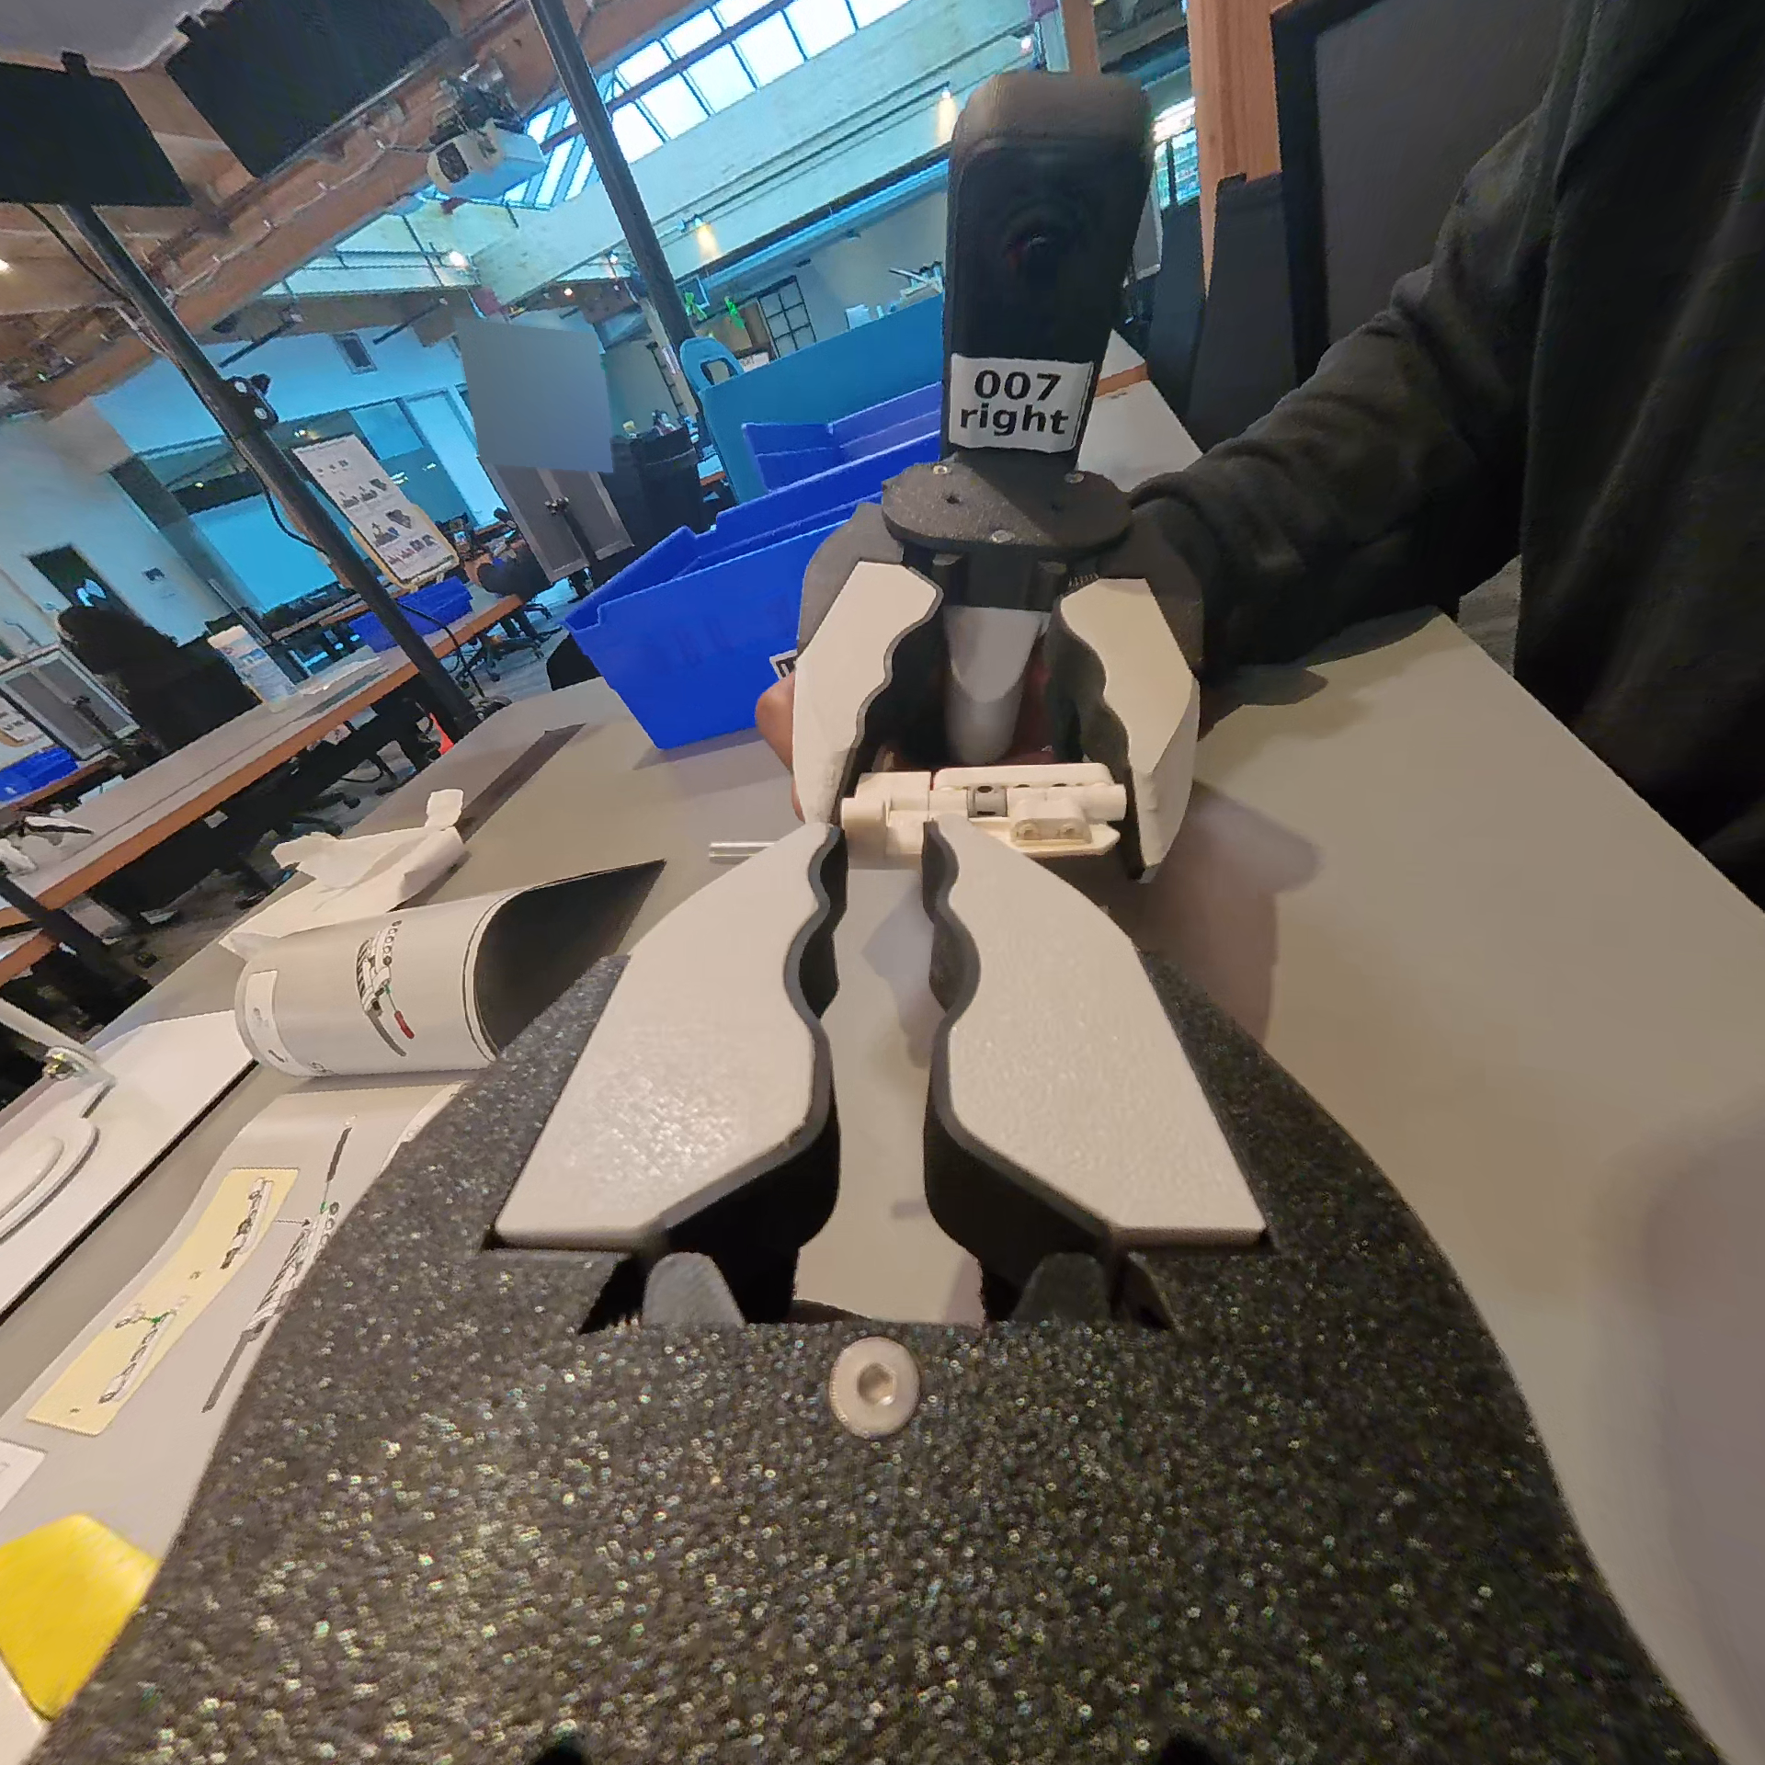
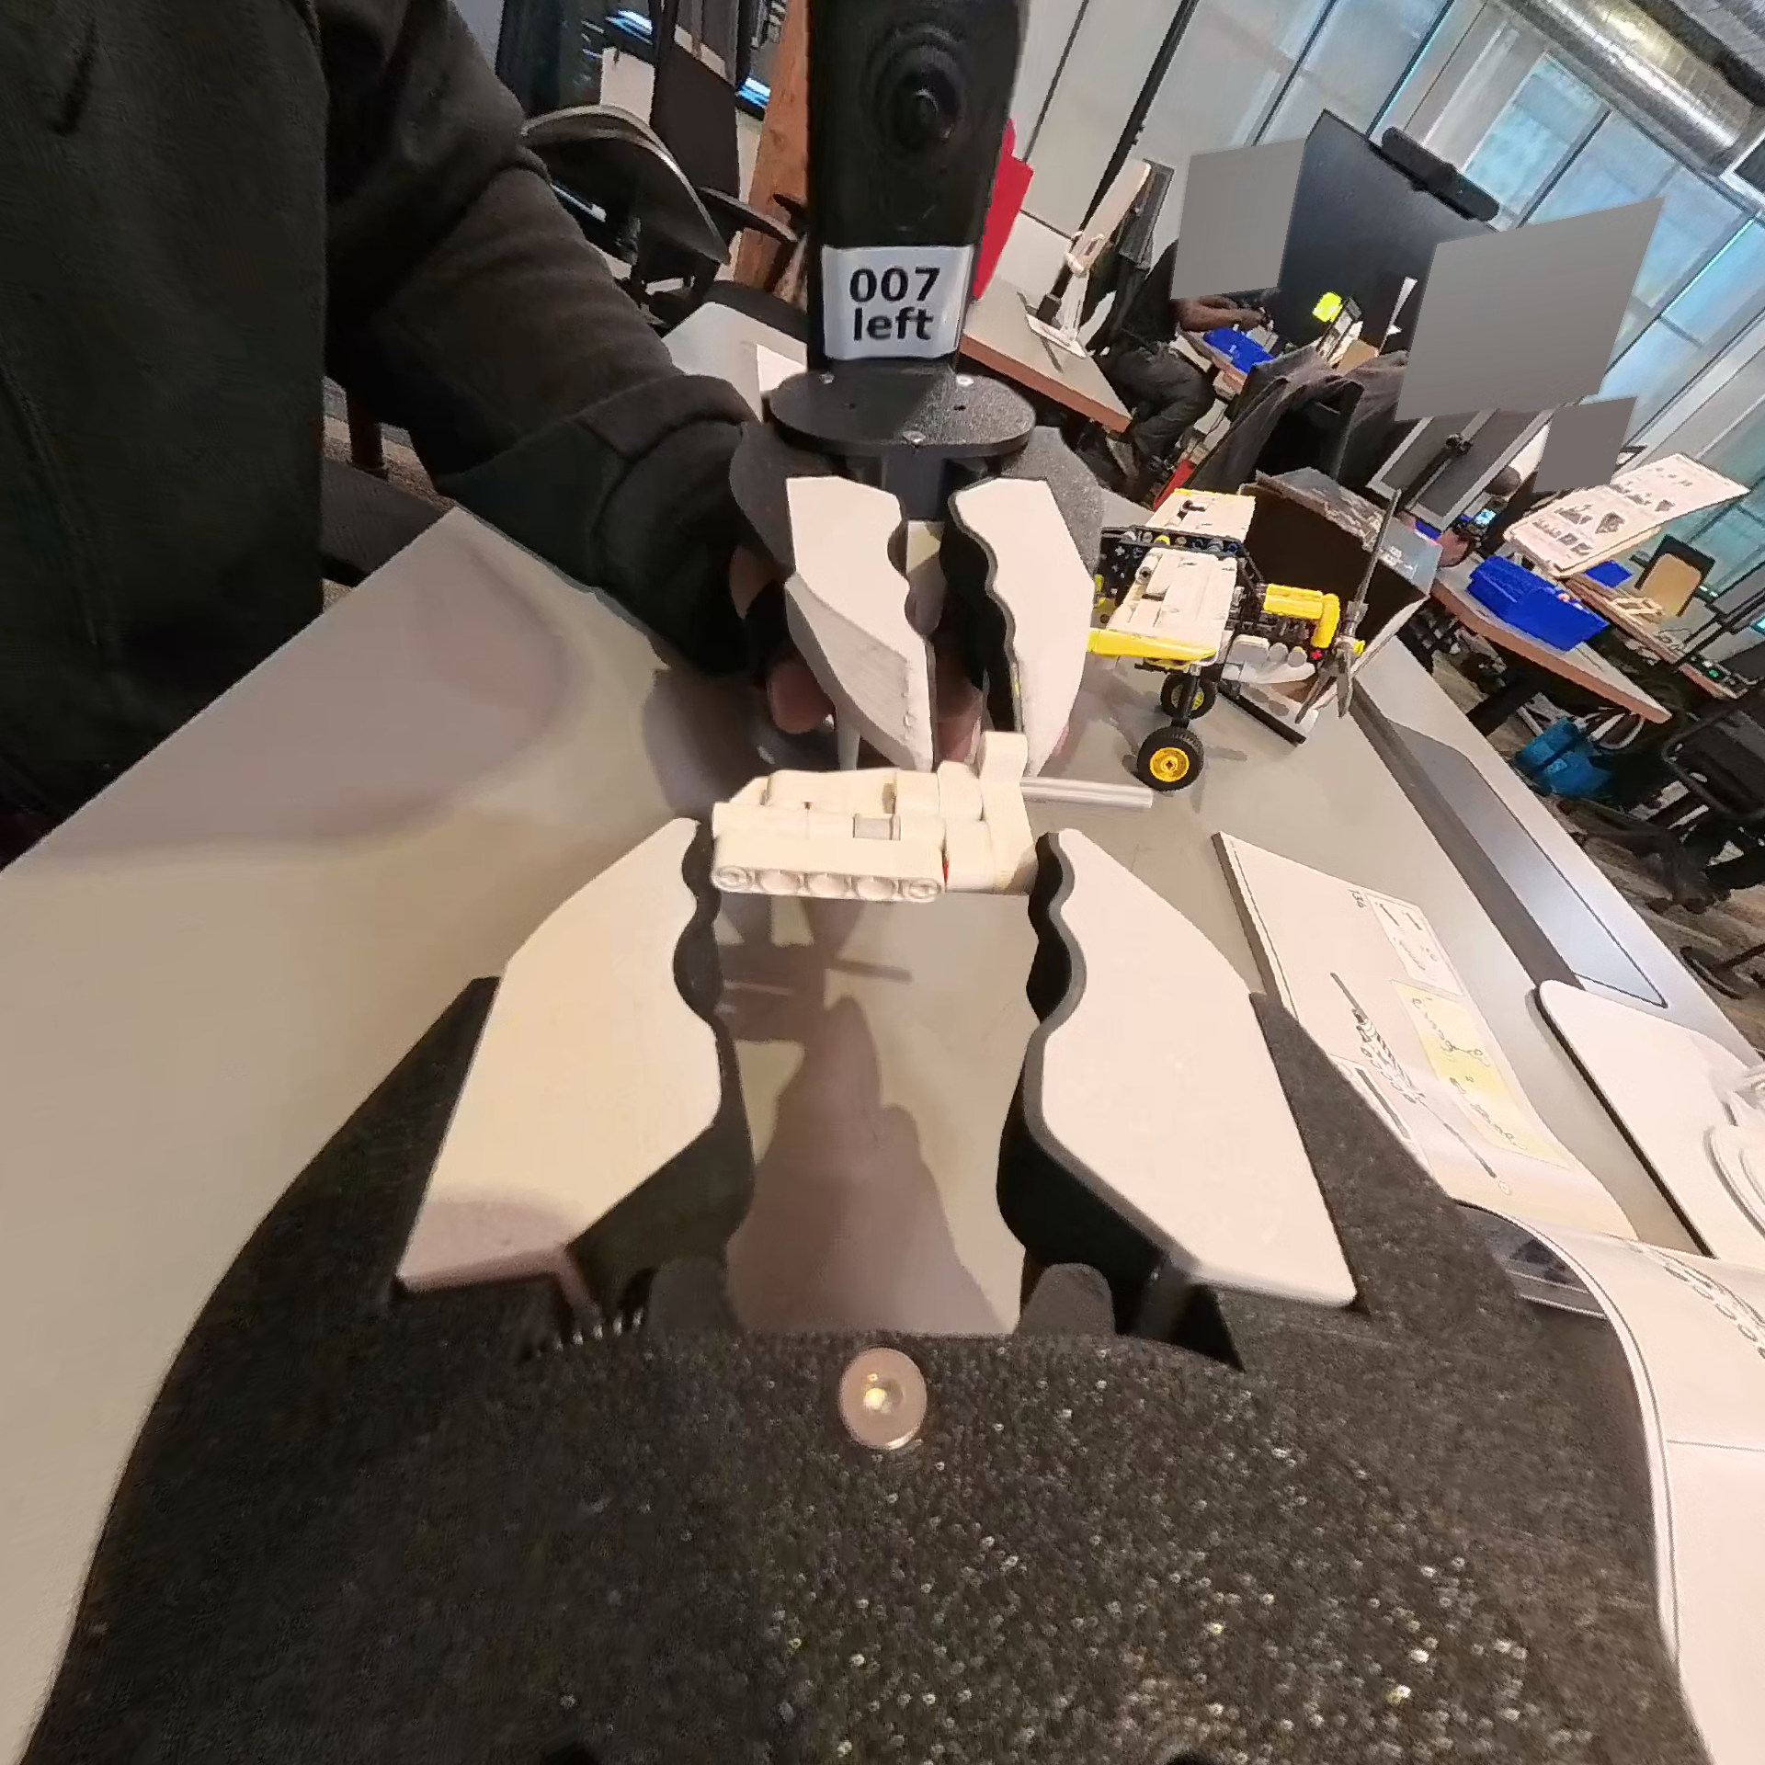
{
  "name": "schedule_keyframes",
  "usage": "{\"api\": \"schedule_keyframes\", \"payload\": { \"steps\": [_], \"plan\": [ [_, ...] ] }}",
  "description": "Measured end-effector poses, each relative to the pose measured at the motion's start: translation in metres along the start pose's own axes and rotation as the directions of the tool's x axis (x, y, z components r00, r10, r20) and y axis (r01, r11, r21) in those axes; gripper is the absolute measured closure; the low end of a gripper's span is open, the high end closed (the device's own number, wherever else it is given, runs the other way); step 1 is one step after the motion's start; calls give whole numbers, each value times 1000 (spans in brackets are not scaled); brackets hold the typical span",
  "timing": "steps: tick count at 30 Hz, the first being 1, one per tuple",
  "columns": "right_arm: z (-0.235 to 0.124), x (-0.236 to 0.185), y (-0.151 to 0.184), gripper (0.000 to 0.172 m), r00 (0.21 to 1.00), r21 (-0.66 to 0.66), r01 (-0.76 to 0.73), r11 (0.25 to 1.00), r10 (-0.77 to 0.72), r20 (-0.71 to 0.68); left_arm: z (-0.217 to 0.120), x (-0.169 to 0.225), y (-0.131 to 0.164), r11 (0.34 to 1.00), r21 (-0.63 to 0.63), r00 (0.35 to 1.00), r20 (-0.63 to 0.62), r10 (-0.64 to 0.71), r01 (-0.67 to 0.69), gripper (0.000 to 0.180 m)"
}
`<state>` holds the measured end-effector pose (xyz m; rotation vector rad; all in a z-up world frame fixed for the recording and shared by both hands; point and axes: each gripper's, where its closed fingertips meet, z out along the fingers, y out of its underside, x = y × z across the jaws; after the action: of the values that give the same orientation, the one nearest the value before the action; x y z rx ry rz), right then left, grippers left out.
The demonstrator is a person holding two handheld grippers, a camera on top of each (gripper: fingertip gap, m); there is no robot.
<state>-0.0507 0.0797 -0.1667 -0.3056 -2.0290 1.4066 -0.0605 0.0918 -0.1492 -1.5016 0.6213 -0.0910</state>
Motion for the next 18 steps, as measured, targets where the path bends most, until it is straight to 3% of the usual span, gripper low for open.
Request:
{"api": "schedule_keyframes", "payload": {
  "steps": [5, 10, 15, 18],
  "plan": [
    [0, 3, 6, 108, 1000, -36, 8, 999, -9, -15, 2, -4, 6, 999, -33, 999, 9, -42, 42, 165],
    [-3, 24, 17, 108, 992, -84, -11, 996, 0, -129, 4, -20, 5, 958, -18, 957, 55, -283, 285, 164],
    [-5, 35, 18, 108, 978, -92, 3, 996, -22, -206, 8, -29, 11, 850, -26, 849, 78, -523, 526, 158],
    [-2, 35, 20, 108, 974, -114, 14, 993, -40, -223, 15, -23, 16, 795, -53, 797, 55, -602, 604, 153]
  ]
}}
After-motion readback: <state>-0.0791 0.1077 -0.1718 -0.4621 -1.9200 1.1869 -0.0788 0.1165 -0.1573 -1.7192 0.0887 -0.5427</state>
